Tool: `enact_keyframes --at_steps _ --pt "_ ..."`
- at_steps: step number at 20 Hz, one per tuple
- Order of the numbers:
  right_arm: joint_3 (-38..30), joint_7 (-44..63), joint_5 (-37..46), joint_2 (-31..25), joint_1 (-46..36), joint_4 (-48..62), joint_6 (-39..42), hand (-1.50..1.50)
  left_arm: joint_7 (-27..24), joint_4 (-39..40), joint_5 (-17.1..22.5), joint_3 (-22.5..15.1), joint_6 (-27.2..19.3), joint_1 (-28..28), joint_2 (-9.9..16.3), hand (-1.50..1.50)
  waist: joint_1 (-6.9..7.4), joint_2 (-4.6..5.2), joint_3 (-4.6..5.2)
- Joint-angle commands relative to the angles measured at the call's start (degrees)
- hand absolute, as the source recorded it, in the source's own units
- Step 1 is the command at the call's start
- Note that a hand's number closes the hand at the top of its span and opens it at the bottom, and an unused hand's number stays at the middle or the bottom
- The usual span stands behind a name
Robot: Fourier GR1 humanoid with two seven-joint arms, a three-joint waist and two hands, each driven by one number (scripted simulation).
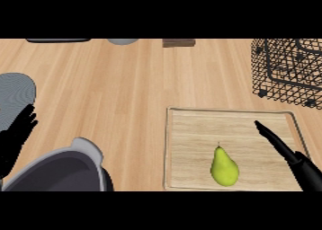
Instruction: Pick the pear from the tray and place it in the tiered basket
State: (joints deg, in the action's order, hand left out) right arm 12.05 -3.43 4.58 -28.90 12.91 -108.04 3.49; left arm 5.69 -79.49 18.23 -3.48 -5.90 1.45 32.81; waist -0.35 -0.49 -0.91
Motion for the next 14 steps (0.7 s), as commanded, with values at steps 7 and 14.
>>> enact_keyframes --at_steps 7,14 --pt "4.2 20.3 -0.3 -2.3 -2.1 -8.8 6.9 -1.50 -0.5 2.1 -1.5 -0.2 0.8 1.3 -3.5 0.00 0.13 0.49 0.98" --pt "0.9 25.3 1.3 -4.0 -0.6 -9.4 8.5 -1.50 -1.4 4.6 -2.6 1.9 2.1 0.8 -4.0 0.00 0.04 0.50 0.95"
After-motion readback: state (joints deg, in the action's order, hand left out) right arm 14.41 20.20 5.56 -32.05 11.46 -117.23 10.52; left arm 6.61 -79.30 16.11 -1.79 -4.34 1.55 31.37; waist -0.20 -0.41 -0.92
